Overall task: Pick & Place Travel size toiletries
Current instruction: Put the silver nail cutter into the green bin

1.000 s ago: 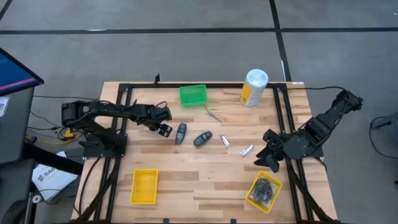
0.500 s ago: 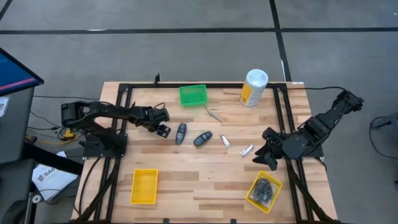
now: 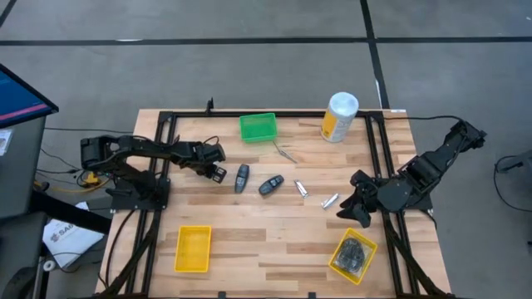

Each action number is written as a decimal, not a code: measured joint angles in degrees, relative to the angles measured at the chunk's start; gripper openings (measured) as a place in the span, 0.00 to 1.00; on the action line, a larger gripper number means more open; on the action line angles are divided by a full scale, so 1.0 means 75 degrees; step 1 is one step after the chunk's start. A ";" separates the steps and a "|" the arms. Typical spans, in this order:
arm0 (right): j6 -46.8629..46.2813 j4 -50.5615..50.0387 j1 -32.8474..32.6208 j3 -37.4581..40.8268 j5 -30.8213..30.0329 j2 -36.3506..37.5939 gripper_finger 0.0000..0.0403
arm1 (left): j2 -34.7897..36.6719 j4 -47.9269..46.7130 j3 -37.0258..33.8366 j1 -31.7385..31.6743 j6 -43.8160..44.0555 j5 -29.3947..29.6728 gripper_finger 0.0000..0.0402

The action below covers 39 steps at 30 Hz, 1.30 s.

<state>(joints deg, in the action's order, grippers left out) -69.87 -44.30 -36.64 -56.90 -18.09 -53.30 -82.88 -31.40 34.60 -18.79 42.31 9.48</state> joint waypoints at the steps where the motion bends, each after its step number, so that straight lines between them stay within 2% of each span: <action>1: 0.0000 -0.0005 0.0000 0.0000 0.0000 0.0000 0.56 | 0.0001 0.0001 -0.0001 0.0000 -0.0001 0.0002 0.15; 3: 0.0000 -0.0005 0.0000 0.0000 -0.0003 0.0000 0.56 | 0.0001 0.0019 0.0001 0.0000 -0.0001 -0.0001 0.12; 9: 0.0000 -0.0008 0.0009 0.0000 -0.0006 0.0002 0.56 | 0.0173 0.0125 -0.0012 0.0000 -0.0002 -0.0071 0.12; 14: 0.0002 -0.0009 0.0009 0.0000 -0.0012 0.0000 0.56 | 0.0899 0.0276 -0.0013 0.0018 0.0054 -0.0398 0.12; 21: 0.0200 -0.0031 0.0021 0.0000 -0.0121 0.0000 0.56 | 0.2048 0.0462 -0.0008 0.0009 0.0475 -0.0286 0.12; 25: 0.0271 -0.0028 0.0050 0.0000 -0.0224 -0.0049 0.56 | 0.2265 0.0761 0.0153 -0.0057 0.0625 -0.0126 0.12; 30: 0.0477 -0.0001 0.0149 -0.0003 -0.0227 -0.0109 0.56 | 0.1777 0.1296 0.0883 -0.0294 0.0352 -0.0108 0.12; 39: 0.0754 0.0050 0.0386 -0.0003 -0.0224 -0.0152 0.56 | -0.0134 0.1639 0.3121 -0.1069 -0.1162 -0.0122 0.12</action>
<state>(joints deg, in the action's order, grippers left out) -64.21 -43.92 -33.75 -56.93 -19.77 -54.43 -83.88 -19.10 58.01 -26.81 33.60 8.56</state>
